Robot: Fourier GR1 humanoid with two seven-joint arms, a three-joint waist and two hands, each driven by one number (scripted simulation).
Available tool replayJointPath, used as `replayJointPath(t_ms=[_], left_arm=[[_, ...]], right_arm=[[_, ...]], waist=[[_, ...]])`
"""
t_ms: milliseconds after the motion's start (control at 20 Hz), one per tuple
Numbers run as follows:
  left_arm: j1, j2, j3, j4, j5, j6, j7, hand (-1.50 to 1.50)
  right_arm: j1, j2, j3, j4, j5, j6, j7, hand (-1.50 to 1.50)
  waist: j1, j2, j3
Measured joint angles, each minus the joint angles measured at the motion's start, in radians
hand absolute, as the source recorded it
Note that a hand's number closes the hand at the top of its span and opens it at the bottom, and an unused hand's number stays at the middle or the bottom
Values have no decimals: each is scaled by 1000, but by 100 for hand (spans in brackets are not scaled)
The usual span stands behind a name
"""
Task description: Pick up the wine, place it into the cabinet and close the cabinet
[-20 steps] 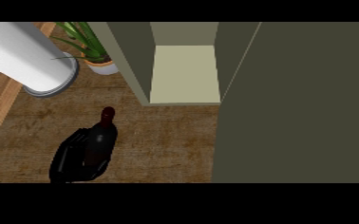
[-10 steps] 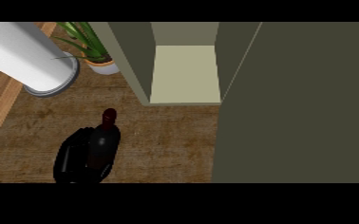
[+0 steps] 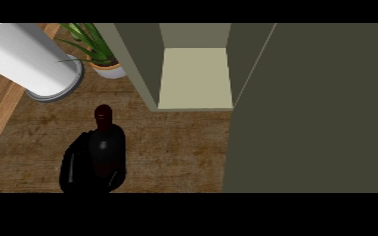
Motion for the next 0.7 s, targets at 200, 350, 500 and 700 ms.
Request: replayJointPath(t_ms=[200,350,500,700], left_arm=[[29,-4,-90,-120,27,66,78,150],[15,-6,-168,-217,33,161,152,150],[-5,-6,-252,-310,17,277,222,150],[-71,-7,-354,-370,11,428,299,150]], right_arm=[[-11,9,1,-1,-3,-2,15,-150],[-23,15,-1,3,-4,1,19,-150],[-6,15,-12,5,-6,12,5,-150],[-7,20,-11,5,-8,12,13,-150]], waist=[[-1,-1,0],[-1,0,0],[-3,0,0],[-8,1,0]])
